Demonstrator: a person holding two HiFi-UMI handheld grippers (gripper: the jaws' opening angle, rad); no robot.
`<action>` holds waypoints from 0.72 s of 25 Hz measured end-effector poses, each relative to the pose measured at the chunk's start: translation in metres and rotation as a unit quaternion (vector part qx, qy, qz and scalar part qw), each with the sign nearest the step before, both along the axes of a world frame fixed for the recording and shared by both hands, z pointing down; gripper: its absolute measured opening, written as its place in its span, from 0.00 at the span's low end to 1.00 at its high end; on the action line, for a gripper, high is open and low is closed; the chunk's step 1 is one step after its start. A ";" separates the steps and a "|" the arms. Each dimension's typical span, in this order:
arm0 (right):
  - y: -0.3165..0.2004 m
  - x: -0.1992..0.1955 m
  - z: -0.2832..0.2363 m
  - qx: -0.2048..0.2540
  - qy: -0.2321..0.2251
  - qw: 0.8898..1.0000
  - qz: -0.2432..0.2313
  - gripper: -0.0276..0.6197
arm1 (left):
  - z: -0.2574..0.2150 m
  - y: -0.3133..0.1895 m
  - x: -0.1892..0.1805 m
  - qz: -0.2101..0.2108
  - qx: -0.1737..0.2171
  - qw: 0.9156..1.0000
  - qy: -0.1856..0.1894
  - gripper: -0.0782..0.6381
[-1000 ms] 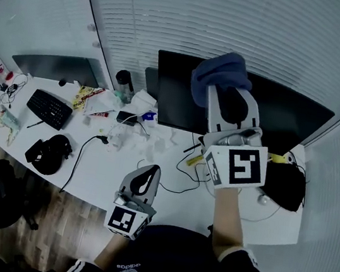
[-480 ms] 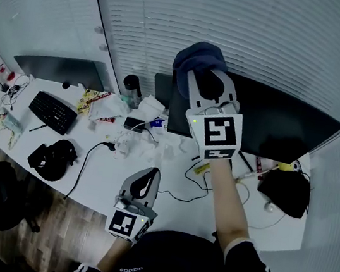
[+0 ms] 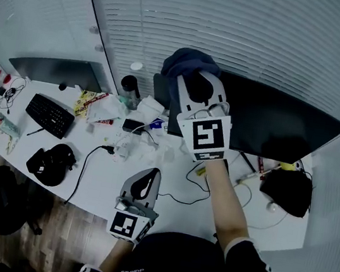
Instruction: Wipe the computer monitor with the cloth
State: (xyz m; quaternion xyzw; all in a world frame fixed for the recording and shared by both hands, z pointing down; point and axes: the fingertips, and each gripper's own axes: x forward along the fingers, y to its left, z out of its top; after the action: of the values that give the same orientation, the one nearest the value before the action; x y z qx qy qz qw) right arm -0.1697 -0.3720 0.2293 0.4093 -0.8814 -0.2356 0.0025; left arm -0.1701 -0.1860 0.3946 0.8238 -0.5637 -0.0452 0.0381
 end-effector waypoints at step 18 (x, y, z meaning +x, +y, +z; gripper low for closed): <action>0.000 0.052 0.000 -0.001 0.020 0.999 0.026 0.12 | 0.009 0.016 0.030 -0.005 -0.023 0.999 -0.030 0.12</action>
State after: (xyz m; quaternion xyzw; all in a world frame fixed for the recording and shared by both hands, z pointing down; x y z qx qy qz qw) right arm -0.1178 -0.3722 0.2296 0.4274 -0.8705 -0.2425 0.0267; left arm -0.1396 -0.1699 0.4031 0.8209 -0.5696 -0.0074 0.0403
